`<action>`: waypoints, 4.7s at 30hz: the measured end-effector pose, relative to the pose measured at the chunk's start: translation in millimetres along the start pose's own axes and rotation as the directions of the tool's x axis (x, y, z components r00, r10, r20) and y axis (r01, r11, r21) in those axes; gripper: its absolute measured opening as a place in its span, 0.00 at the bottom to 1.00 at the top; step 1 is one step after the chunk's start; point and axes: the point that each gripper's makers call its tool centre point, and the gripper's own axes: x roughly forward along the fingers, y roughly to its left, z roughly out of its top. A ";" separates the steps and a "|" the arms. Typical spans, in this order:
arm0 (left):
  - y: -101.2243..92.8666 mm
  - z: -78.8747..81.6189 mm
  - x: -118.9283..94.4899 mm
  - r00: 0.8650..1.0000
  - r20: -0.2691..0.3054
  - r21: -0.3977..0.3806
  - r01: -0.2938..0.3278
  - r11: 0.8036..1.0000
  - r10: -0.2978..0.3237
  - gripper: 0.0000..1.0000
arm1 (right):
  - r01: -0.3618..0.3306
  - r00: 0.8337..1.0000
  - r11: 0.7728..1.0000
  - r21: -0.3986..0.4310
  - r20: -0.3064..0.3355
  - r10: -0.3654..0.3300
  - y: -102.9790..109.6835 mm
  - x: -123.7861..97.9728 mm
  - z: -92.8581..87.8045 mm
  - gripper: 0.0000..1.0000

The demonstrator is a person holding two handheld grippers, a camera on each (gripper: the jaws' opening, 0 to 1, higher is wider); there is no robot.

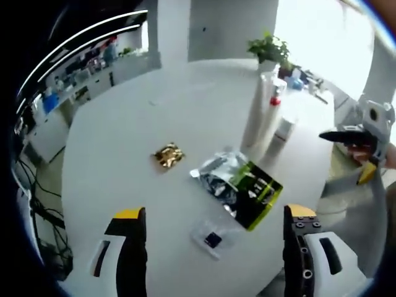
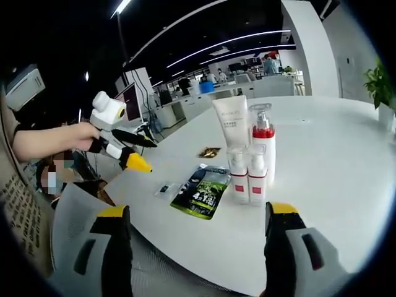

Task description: Arrange the skincare products in the storage area until every visible bottle or jar stands upright without overlapping.

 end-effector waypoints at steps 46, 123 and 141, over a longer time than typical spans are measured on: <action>77.7 34.4 123.3 0.968 -0.172 -0.220 -0.216 0.951 0.181 0.81 | 0.022 0.999 0.998 0.061 -0.035 -0.020 -8.1 3.1 -6.7 0.89; 86.5 4.8 100.0 0.937 -0.121 -0.501 -0.342 0.795 0.327 0.33 | 0.053 0.998 0.996 0.077 -0.030 -0.051 -14.3 3.0 -6.3 0.85; 59.6 -32.8 82.7 0.933 -0.164 -0.531 -0.358 0.768 0.321 0.33 | 0.047 0.998 0.997 0.061 -0.039 -0.045 -12.7 3.6 -7.4 0.85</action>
